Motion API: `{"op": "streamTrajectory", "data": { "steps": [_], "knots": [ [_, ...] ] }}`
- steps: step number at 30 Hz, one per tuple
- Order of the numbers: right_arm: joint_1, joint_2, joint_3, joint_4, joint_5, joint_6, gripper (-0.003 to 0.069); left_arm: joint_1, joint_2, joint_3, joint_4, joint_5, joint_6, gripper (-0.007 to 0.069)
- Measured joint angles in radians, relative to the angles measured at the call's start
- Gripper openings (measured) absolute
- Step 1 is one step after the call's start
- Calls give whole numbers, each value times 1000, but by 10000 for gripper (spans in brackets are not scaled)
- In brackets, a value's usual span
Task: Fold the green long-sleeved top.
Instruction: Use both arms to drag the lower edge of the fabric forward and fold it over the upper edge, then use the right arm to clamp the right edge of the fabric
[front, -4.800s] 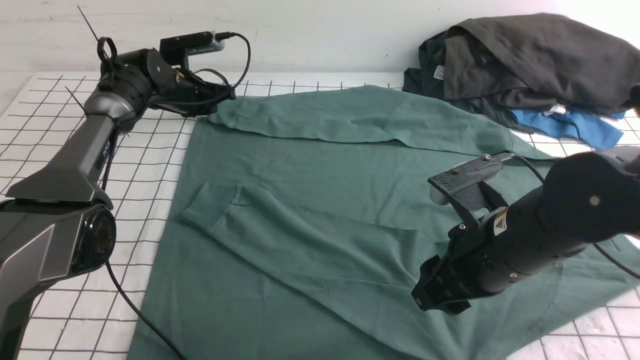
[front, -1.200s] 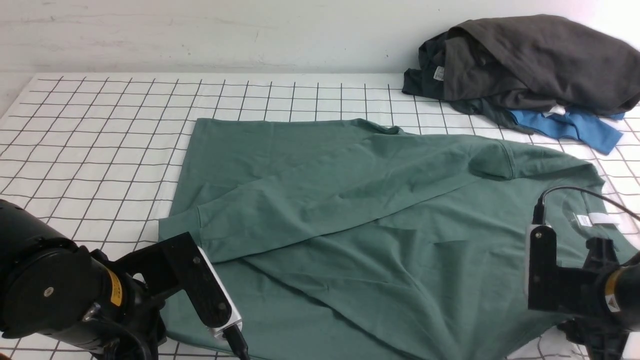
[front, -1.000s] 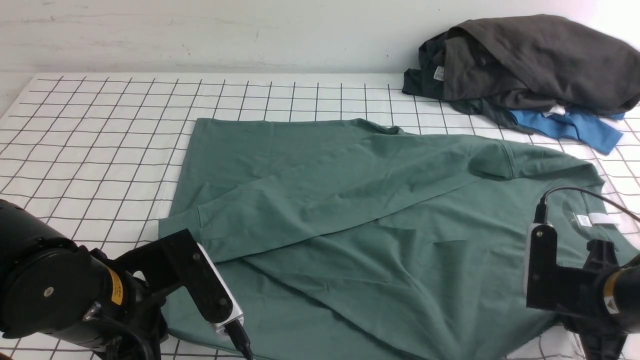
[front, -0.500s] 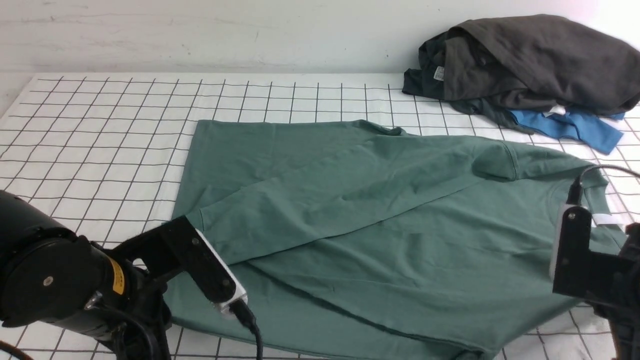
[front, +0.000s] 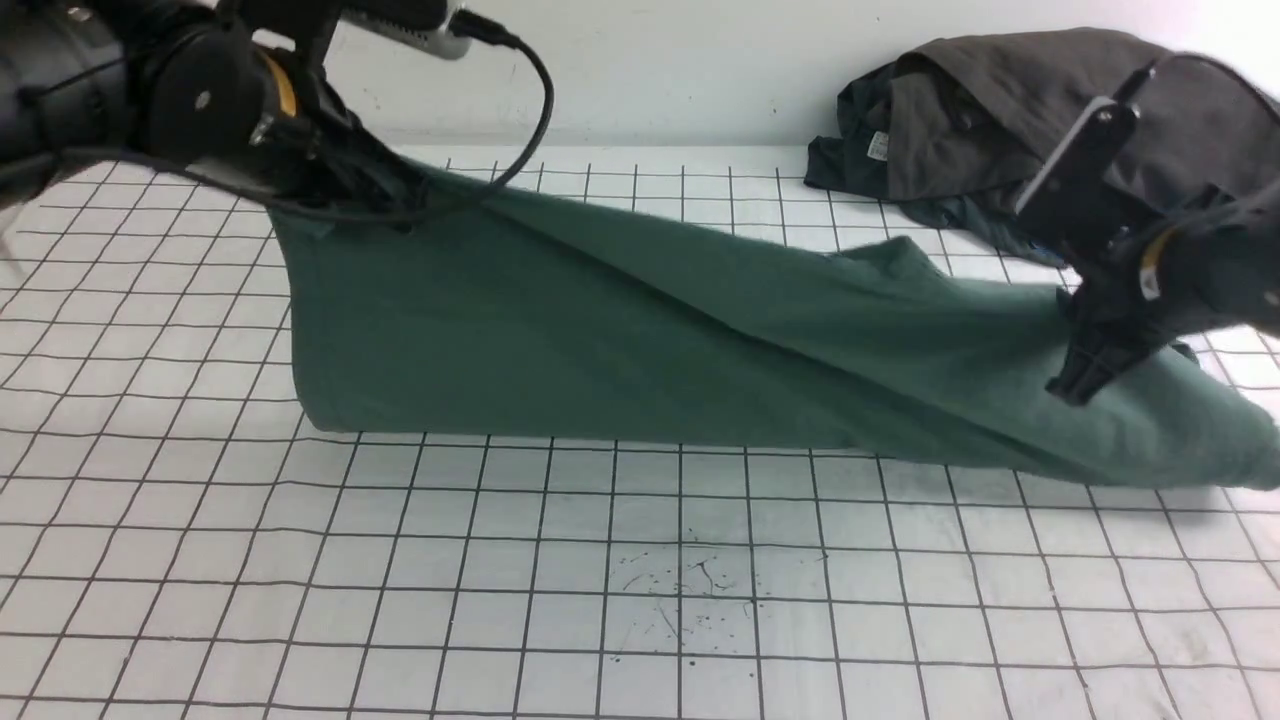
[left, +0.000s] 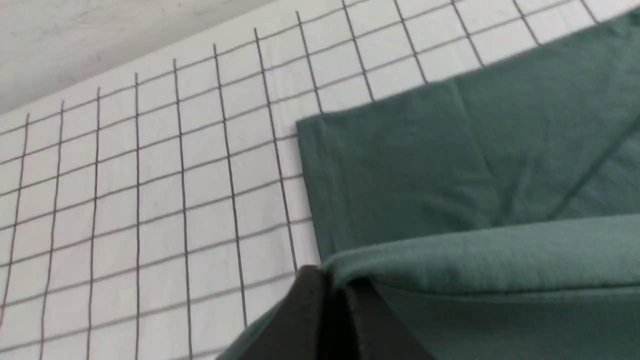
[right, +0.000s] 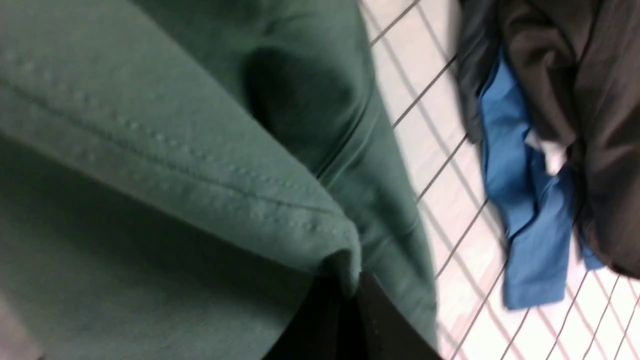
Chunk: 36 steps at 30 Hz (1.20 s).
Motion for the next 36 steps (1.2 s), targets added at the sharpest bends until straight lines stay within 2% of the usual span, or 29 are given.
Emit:
{"op": "streamTrajectory", "data": {
  "steps": [3, 6, 9, 10, 13, 15, 17, 19, 20, 21, 22, 23, 24, 25, 29, 30, 33, 35, 36],
  "knots": [
    [-10, 152, -190, -22, 10, 1, -2, 31, 195, -196, 2, 12, -1, 8],
    [-14, 257, -303, -26, 20, 4, 10, 42, 332, -341, 2, 67, 11, 53],
    [-24, 378, -457, 2, 32, 49, 93, 55, 556, -626, 3, 203, 22, 214],
    [-26, 386, -469, 8, 32, 58, 105, 56, 565, -641, 4, 219, 23, 234],
    [-38, 406, -527, 74, 63, 157, 221, 64, 694, -871, 4, 347, 35, 390],
    [-41, 401, -547, 93, 100, 204, 261, 69, 717, -943, -18, 407, 50, 445],
    [-40, 392, -570, 139, 164, 243, 285, 71, 713, -975, -68, 464, 89, 466],
    [-34, 386, -579, 183, 195, 244, 281, 71, 708, -982, -104, 491, 120, 464],
    [-20, 377, -585, 277, 239, 191, 242, 71, 702, -990, -176, 542, 187, 445],
    [-13, 375, -586, 318, 256, 142, 219, 71, 702, -990, -216, 558, 211, 426],
    [2, 375, -588, 414, 273, 61, 164, 71, 702, -988, -275, 585, 256, 386],
    [4, 378, -588, 432, 278, 25, 154, 71, 702, -987, -285, 590, 263, 379],
    [18, 382, -588, 523, 290, -52, 101, 71, 705, -985, -323, 611, 297, 345],
    [42, 404, -588, 692, 300, -229, 31, 71, 712, -982, -406, 638, 346, 246],
    [68, 473, -588, 967, 269, -531, -10, 71, 729, -982, -498, 640, 412, 59],
    [69, 501, -588, 1037, 236, -609, -12, 71, 733, -982, -516, 640, 428, 27],
    [69, 564, -588, 1143, 103, -726, -13, 70, 734, -980, -543, 640, 450, 0],
    [68, 593, -589, 1219, -44, -765, -13, 70, 732, -980, -558, 641, 458, -7],
    [66, 614, -589, 1275, -191, -767, -13, 70, 727, -980, -570, 641, 460, -8]
  ]
}}
